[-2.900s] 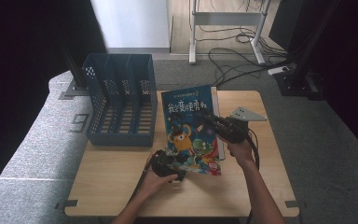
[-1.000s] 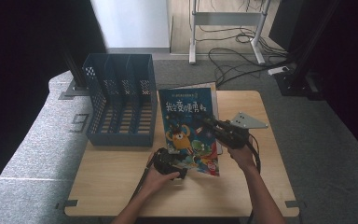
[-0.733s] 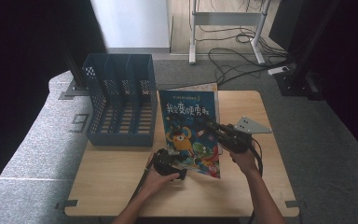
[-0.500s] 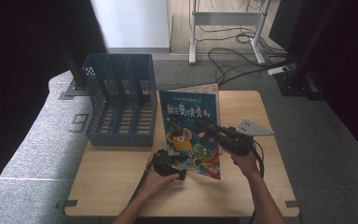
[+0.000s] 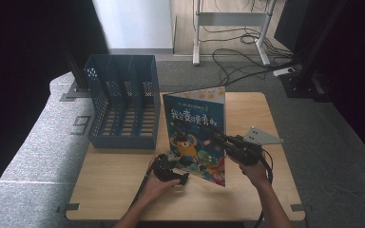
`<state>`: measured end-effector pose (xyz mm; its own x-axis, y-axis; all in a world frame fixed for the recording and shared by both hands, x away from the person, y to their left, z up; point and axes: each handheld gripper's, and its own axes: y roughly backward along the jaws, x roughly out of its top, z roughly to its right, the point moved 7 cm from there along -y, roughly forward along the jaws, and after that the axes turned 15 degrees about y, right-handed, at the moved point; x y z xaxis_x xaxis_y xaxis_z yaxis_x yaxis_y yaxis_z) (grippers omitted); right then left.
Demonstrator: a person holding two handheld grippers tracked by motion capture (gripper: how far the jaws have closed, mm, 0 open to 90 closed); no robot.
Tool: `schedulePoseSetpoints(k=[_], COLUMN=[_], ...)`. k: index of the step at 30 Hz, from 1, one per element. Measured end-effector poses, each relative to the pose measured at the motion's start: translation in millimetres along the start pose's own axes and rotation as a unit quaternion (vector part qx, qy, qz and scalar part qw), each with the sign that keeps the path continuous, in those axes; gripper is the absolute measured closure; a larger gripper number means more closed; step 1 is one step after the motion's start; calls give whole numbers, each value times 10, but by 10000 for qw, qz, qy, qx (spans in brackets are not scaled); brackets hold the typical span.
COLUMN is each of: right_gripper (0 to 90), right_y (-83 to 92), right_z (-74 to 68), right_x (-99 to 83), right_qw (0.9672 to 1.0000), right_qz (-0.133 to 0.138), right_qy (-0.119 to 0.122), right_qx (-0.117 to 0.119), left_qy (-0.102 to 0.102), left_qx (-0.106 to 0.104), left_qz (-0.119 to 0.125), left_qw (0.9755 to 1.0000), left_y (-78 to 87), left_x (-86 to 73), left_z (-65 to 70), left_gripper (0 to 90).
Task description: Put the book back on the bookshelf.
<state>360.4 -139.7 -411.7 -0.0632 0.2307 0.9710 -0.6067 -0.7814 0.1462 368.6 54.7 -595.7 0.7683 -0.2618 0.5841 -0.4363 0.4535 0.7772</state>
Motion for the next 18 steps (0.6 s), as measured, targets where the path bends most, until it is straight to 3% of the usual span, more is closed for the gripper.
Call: schedulePoseSetpoints(k=[4,18], right_gripper=[825,831], right_y=[46,184], right_z=[-22,-98], right_x=[-26,-112], right_qw=[10000,9998], right_qz=[1,28], right_qy=[-28,24], right_qx=[54,178], left_qy=[-90,-41], left_qx=[-69,-241], left_qz=[68,689], left_qw=[9999,9973], left_y=[45,273], left_x=[2,171], left_z=[-4,-46], left_gripper=[43,81])
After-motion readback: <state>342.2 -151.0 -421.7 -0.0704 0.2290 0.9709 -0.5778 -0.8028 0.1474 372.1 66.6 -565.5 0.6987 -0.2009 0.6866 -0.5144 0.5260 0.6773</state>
